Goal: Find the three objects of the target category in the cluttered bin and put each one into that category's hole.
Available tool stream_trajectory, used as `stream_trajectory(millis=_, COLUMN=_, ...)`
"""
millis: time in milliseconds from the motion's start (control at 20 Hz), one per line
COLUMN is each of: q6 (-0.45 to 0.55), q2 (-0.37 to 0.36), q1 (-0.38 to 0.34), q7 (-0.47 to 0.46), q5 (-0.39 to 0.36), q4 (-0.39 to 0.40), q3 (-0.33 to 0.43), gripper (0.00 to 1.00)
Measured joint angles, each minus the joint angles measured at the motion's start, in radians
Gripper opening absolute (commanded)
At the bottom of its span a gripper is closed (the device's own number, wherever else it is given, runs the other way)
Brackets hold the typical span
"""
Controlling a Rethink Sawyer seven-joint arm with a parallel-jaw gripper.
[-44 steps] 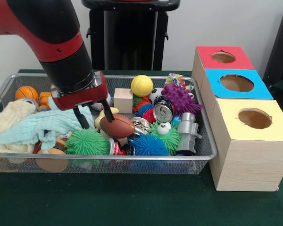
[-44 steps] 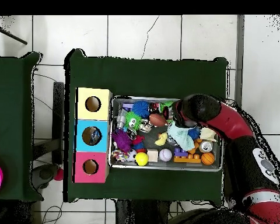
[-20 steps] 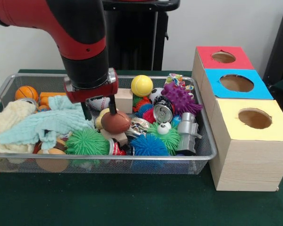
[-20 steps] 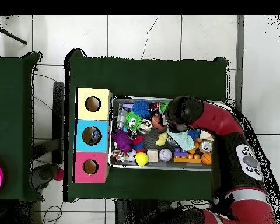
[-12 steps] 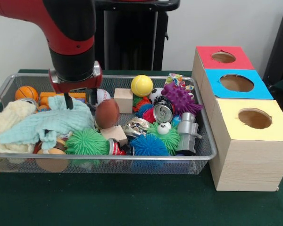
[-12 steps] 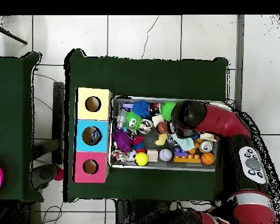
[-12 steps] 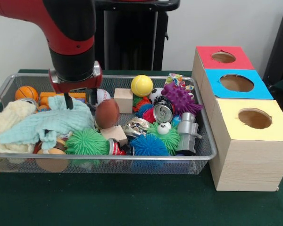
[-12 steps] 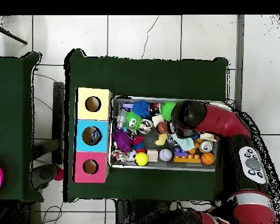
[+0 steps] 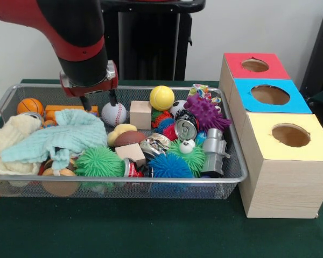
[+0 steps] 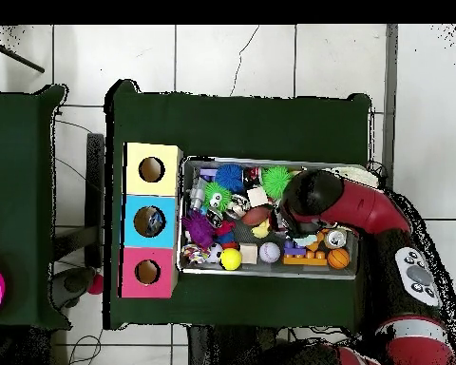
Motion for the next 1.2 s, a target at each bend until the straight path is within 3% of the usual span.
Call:
stream_trajectory(millis=500, q6=0.034, q2=0.000, q1=-0.009, q7=0.000, q5=0.127, q4=0.072, q3=0.003, gripper=1.00)
stream_trajectory(millis=700, q6=0.009, q2=0.005, q1=-0.015, q7=0.000, q5=0.130, q4=0.078, q3=0.015, gripper=1.00)
stream_trajectory(millis=1200, q6=-0.293, q2=0.038, q1=-0.060, q7=0.000, q5=0.087, q4=0.078, q3=0.077, gripper=1.00)
